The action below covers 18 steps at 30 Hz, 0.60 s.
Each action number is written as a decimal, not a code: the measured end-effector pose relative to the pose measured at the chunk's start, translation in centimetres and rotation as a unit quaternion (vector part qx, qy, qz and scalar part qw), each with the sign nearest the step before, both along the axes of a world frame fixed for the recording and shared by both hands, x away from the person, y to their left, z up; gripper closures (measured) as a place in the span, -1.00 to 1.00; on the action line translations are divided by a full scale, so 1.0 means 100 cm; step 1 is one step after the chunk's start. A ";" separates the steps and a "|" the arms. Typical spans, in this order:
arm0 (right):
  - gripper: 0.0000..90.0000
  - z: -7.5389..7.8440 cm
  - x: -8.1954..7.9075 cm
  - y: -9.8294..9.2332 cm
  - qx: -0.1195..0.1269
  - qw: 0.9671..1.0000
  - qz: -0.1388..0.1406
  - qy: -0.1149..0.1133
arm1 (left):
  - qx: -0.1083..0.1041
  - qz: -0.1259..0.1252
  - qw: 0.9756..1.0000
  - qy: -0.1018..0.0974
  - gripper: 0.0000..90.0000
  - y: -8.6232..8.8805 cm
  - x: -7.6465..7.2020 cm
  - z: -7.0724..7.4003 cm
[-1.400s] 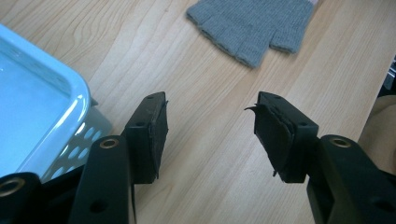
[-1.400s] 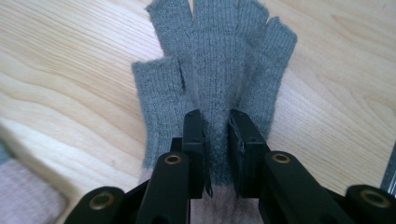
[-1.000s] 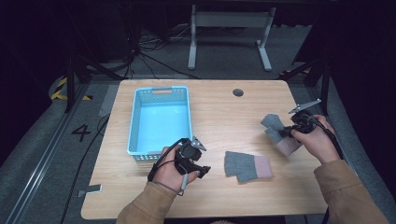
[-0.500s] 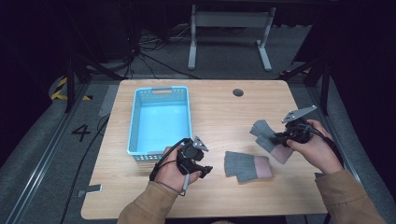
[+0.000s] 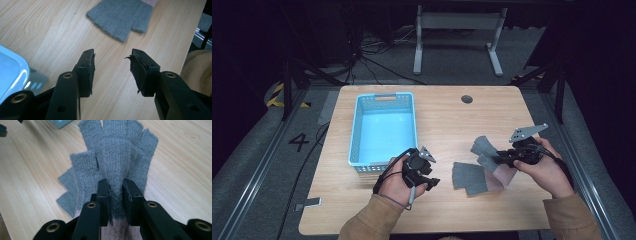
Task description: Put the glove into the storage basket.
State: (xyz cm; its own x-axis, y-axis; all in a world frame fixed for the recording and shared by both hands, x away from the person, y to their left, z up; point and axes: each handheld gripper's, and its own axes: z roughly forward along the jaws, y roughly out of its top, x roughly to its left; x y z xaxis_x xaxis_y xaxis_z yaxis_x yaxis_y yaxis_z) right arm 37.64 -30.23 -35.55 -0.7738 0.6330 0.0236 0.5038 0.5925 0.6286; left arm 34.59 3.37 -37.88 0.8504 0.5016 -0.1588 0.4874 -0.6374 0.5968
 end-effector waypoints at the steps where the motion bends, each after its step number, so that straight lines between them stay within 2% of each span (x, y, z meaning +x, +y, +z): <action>1: 0.71 -0.002 0.000 0.002 -0.001 1.000 0.003 0.001 | 0.000 -0.002 1.000 0.000 0.24 0.000 0.000 0.000; 2: 0.72 -0.003 -0.001 0.004 -0.011 1.000 0.010 0.003 | 0.000 -0.002 1.000 0.000 0.25 0.000 0.000 0.000; 7: 0.71 -0.006 -0.004 0.009 -0.013 1.000 0.020 0.006 | 0.002 -0.007 1.000 -0.004 0.26 -0.003 -0.001 0.000; 18: 0.71 -0.020 -0.009 0.023 -0.035 0.998 0.045 0.020 | 0.003 -0.019 1.000 -0.006 0.27 -0.011 0.000 -0.002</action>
